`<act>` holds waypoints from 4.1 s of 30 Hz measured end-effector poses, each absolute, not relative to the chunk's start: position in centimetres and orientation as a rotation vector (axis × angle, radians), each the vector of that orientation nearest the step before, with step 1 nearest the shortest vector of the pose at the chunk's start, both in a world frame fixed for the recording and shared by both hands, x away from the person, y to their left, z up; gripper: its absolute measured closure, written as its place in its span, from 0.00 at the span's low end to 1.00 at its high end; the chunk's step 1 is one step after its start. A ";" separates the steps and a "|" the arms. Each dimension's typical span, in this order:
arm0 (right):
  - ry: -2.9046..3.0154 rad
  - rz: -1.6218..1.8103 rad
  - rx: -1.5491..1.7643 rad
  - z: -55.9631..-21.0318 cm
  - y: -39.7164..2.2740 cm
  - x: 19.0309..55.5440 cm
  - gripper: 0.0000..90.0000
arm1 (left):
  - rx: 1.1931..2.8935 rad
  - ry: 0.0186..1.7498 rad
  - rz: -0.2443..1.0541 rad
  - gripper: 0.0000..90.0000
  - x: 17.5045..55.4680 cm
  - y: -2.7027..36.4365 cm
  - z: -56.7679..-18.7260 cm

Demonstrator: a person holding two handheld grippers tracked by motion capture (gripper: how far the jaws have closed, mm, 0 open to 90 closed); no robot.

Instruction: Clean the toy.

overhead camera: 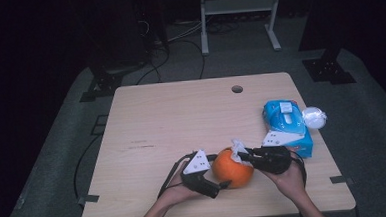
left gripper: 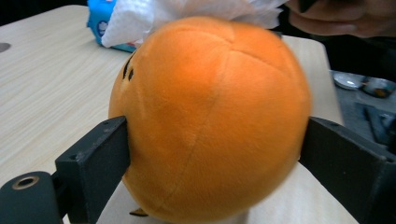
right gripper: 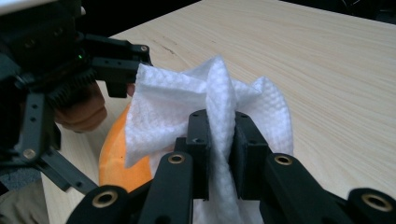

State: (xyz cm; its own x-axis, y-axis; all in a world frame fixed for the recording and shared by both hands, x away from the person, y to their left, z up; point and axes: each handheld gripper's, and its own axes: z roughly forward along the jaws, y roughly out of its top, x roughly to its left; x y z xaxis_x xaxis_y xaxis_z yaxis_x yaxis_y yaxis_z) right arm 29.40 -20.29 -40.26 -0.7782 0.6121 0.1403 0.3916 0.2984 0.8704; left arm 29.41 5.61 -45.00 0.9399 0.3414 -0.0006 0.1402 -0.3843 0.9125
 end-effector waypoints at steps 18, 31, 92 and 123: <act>2.323 1.611 0.984 -40.1 -19.9 29.6 0.87 | 2.072 0.350 0.268 0.41 28.9 7.5 -41.2; 2.309 1.512 0.892 -39.3 -19.2 28.9 0.86 | 2.008 0.433 0.209 0.38 29.6 7.6 -42.2; 2.364 1.518 0.747 -39.0 -16.9 27.6 0.87 | 1.985 0.293 0.252 0.36 28.3 5.7 -44.1; 2.361 1.533 0.815 -38.7 -17.9 27.7 0.87 | 1.964 0.360 0.248 0.35 28.9 6.0 -44.1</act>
